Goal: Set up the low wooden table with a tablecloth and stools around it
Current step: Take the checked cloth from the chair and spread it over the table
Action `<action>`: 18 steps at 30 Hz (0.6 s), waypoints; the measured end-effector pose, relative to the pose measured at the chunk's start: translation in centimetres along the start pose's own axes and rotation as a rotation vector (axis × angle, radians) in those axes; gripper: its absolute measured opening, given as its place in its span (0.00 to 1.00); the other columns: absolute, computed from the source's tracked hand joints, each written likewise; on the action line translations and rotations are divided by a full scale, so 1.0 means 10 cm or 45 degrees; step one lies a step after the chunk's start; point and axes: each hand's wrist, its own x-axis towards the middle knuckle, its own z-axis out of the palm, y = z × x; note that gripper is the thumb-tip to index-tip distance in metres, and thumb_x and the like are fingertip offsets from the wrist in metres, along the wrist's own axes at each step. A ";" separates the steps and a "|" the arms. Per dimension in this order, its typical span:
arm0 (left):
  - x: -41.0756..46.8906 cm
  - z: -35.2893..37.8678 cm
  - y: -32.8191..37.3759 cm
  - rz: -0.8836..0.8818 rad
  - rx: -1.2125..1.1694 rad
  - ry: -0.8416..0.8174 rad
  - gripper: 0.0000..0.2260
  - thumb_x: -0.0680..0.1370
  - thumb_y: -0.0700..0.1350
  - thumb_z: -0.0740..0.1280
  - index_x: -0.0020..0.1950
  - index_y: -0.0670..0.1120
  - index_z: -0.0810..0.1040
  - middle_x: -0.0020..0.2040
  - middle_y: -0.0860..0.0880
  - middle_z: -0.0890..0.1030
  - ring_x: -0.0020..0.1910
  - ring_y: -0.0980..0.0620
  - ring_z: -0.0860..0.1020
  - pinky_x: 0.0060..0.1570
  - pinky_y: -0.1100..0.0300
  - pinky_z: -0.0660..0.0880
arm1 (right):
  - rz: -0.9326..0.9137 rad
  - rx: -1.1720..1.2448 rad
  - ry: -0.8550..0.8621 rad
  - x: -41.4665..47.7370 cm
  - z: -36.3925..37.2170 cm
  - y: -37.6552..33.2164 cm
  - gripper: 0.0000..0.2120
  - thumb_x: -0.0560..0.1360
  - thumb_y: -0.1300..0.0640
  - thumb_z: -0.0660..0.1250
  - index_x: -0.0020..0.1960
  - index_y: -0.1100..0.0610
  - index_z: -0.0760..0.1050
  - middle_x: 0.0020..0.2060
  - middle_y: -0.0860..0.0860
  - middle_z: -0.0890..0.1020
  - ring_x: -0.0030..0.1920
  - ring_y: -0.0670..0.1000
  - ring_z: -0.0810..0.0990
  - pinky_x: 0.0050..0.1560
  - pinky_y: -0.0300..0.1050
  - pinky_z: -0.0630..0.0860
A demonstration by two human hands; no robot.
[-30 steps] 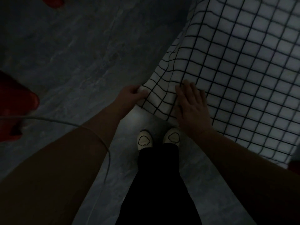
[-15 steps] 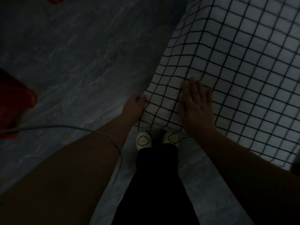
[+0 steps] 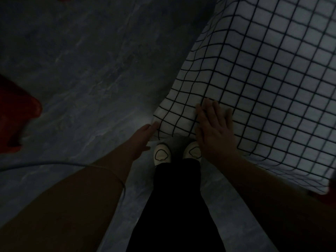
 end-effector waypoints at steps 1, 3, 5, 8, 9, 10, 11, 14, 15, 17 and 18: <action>0.00 -0.02 -0.04 0.006 -0.018 -0.053 0.13 0.76 0.58 0.69 0.59 0.55 0.78 0.62 0.51 0.77 0.58 0.51 0.75 0.56 0.45 0.78 | -0.006 0.003 0.014 -0.02 -0.02 -0.01 0.29 0.83 0.47 0.50 0.81 0.54 0.49 0.81 0.54 0.50 0.80 0.56 0.45 0.76 0.66 0.45; -0.02 -0.03 -0.09 0.052 -0.056 -0.126 0.13 0.79 0.38 0.66 0.61 0.49 0.77 0.60 0.46 0.79 0.58 0.45 0.78 0.54 0.42 0.80 | -0.033 -0.004 0.017 -0.06 -0.06 -0.02 0.29 0.83 0.48 0.50 0.81 0.55 0.49 0.81 0.54 0.49 0.80 0.56 0.45 0.76 0.67 0.45; -0.01 0.00 -0.08 0.083 -0.158 -0.029 0.16 0.76 0.28 0.62 0.60 0.43 0.77 0.54 0.45 0.80 0.55 0.43 0.79 0.50 0.46 0.82 | -0.059 -0.019 0.010 -0.07 -0.06 -0.04 0.30 0.83 0.47 0.50 0.81 0.56 0.49 0.81 0.54 0.49 0.80 0.56 0.44 0.76 0.66 0.45; 0.05 0.03 -0.06 0.189 -0.072 0.166 0.13 0.75 0.25 0.62 0.54 0.37 0.79 0.53 0.38 0.81 0.54 0.39 0.78 0.52 0.48 0.80 | -0.060 -0.048 0.001 -0.05 -0.01 -0.04 0.30 0.82 0.48 0.51 0.81 0.56 0.50 0.81 0.54 0.49 0.80 0.55 0.44 0.77 0.65 0.45; 0.10 0.03 -0.04 0.234 0.036 0.217 0.11 0.75 0.27 0.64 0.55 0.35 0.79 0.53 0.37 0.81 0.53 0.39 0.78 0.55 0.47 0.78 | -0.053 -0.060 0.006 -0.03 0.03 -0.03 0.30 0.82 0.48 0.52 0.81 0.56 0.50 0.81 0.54 0.50 0.80 0.55 0.44 0.77 0.64 0.44; 0.15 0.04 -0.04 0.266 0.127 0.253 0.09 0.76 0.28 0.65 0.55 0.34 0.79 0.51 0.37 0.81 0.52 0.41 0.78 0.55 0.48 0.77 | -0.051 -0.070 0.016 -0.03 0.06 -0.03 0.30 0.82 0.48 0.52 0.81 0.56 0.51 0.81 0.54 0.50 0.80 0.55 0.44 0.77 0.64 0.43; 0.20 0.05 -0.03 0.290 0.185 0.288 0.07 0.76 0.29 0.66 0.53 0.34 0.80 0.48 0.37 0.80 0.49 0.42 0.78 0.53 0.49 0.76 | -0.054 -0.077 0.029 -0.02 0.10 -0.02 0.30 0.82 0.47 0.52 0.81 0.56 0.51 0.80 0.54 0.50 0.80 0.55 0.45 0.77 0.63 0.42; 0.41 0.12 -0.03 0.340 0.298 0.330 0.05 0.76 0.31 0.66 0.44 0.38 0.79 0.40 0.43 0.78 0.45 0.45 0.76 0.47 0.55 0.76 | -0.061 -0.090 0.081 -0.01 0.20 0.01 0.30 0.82 0.47 0.52 0.81 0.56 0.51 0.80 0.52 0.48 0.80 0.55 0.45 0.77 0.63 0.41; 0.49 0.15 -0.04 0.349 0.353 0.325 0.06 0.77 0.31 0.65 0.42 0.38 0.79 0.40 0.43 0.77 0.47 0.45 0.75 0.48 0.56 0.75 | -0.064 -0.090 0.102 -0.01 0.23 0.02 0.31 0.82 0.46 0.51 0.81 0.56 0.51 0.80 0.52 0.48 0.80 0.55 0.45 0.77 0.63 0.41; 0.57 0.21 -0.02 0.343 0.364 0.252 0.03 0.77 0.32 0.69 0.44 0.32 0.80 0.44 0.37 0.79 0.51 0.45 0.77 0.51 0.62 0.74 | -0.075 -0.101 0.142 -0.02 0.26 0.03 0.31 0.82 0.47 0.53 0.81 0.56 0.51 0.80 0.53 0.49 0.80 0.55 0.46 0.77 0.63 0.42; 0.58 0.22 -0.02 0.393 0.434 0.233 0.07 0.74 0.33 0.73 0.47 0.29 0.79 0.47 0.32 0.80 0.52 0.46 0.80 0.51 0.63 0.74 | -0.077 -0.106 0.151 -0.01 0.26 0.03 0.31 0.82 0.47 0.53 0.81 0.56 0.51 0.80 0.53 0.50 0.80 0.55 0.46 0.77 0.63 0.42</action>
